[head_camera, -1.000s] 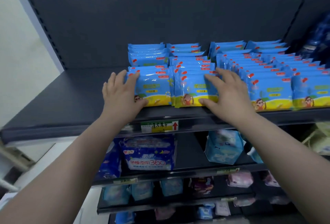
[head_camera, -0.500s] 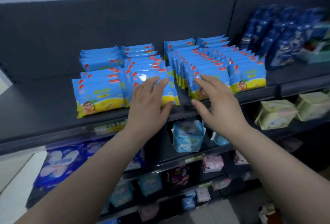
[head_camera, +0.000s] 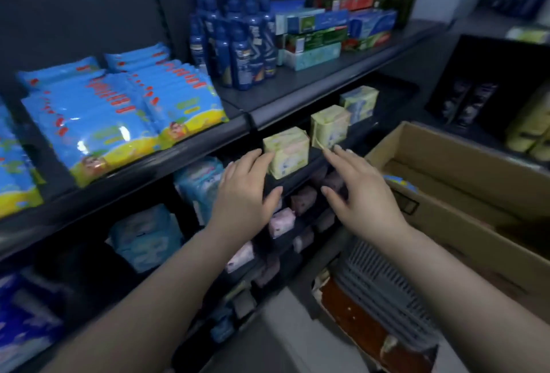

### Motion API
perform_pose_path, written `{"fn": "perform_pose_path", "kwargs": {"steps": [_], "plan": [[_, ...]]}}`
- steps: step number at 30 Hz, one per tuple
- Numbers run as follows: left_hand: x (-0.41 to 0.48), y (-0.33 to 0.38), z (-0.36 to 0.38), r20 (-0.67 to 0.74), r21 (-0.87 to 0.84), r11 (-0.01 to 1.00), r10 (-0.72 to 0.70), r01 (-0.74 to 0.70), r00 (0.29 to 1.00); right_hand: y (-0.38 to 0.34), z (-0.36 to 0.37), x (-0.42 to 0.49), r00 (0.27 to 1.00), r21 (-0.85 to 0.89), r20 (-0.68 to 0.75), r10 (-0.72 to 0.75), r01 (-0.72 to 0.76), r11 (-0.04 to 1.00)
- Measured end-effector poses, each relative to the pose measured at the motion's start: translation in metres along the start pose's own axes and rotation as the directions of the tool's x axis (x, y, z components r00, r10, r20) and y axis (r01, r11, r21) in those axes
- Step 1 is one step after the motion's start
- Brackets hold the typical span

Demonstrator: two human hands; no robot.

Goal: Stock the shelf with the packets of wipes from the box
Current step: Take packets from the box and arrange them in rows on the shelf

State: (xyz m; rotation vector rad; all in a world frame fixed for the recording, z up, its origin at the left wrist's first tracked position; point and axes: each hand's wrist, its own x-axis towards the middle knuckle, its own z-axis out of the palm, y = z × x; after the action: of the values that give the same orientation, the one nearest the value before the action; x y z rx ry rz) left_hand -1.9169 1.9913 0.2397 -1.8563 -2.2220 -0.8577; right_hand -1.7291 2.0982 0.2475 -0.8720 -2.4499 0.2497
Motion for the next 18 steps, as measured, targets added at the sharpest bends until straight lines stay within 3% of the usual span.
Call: {"fn": "perform_pose_path", "kwargs": {"steps": [9,18], "plan": [[0.053,0.084,0.094,0.114,-0.151,0.985,0.101,-0.083,0.988,0.129,-0.042,-0.048,0.967,-0.057,-0.023,0.254,-0.255,0.965],[0.126,0.104,0.161,0.237,-0.233,0.952,0.252,-0.197,0.938,0.221,-0.052,-0.048,0.893,-0.071,-0.028,0.449,-0.45,0.89]]}}
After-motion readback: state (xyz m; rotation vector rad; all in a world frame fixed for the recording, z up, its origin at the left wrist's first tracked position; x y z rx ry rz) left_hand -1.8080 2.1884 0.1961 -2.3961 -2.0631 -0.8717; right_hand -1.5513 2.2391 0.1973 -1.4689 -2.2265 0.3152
